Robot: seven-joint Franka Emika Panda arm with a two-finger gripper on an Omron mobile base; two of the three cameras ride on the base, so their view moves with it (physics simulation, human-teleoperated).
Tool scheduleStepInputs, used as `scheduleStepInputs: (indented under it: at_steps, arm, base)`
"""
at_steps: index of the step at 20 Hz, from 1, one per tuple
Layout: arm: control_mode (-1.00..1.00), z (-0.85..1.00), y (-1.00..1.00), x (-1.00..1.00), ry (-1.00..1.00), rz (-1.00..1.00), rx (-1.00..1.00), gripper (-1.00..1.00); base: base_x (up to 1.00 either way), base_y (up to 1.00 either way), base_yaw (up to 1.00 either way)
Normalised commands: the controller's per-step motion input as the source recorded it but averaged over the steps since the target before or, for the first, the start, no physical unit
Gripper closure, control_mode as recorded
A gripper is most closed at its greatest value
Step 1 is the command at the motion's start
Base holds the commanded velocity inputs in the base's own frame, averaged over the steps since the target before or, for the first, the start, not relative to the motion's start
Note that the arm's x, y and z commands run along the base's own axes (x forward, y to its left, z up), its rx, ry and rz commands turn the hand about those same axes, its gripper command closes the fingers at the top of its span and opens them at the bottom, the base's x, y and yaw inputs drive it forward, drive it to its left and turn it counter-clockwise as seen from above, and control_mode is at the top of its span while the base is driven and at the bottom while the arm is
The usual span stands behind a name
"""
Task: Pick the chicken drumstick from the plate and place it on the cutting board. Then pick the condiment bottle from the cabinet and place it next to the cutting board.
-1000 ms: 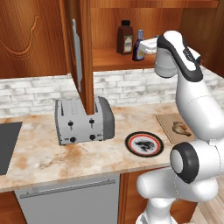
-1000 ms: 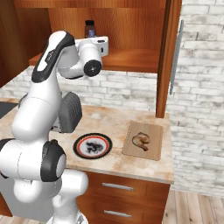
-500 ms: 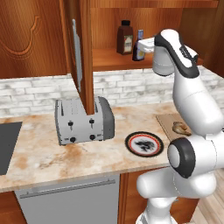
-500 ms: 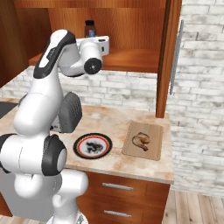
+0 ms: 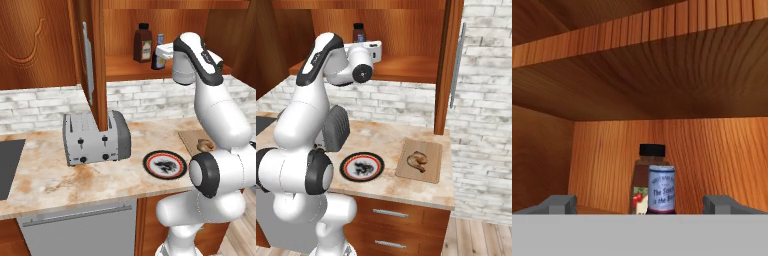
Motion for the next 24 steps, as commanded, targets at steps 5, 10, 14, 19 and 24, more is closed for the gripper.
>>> scheduleStepInputs:
  at_steps: [5,10,14,19,24]
  arm:
    - [-1.00,0.00,0.00,0.12,0.01,-0.02,0.00,-1.00]
    - [-1.00,0.00,0.00,0.11,0.01,-0.02,0.00,-1.00]
    - [-1.00,0.00,0.00,0.10,0.01,-0.02,0.00,-1.00]
    - [-1.00,0.00,0.00,0.09,0.01,-0.02,0.00,-1.00]
    - [-1.00,-0.02,0.00,0.09,0.02,-0.02,0.00,-1.00]
  base:
    - [0.00,0.00,0.00]
    - [0.00,0.00,0.00]
    - [0.00,0.00,0.00]
    - [0.00,0.00,0.00]
    - [0.00,0.00,0.00]
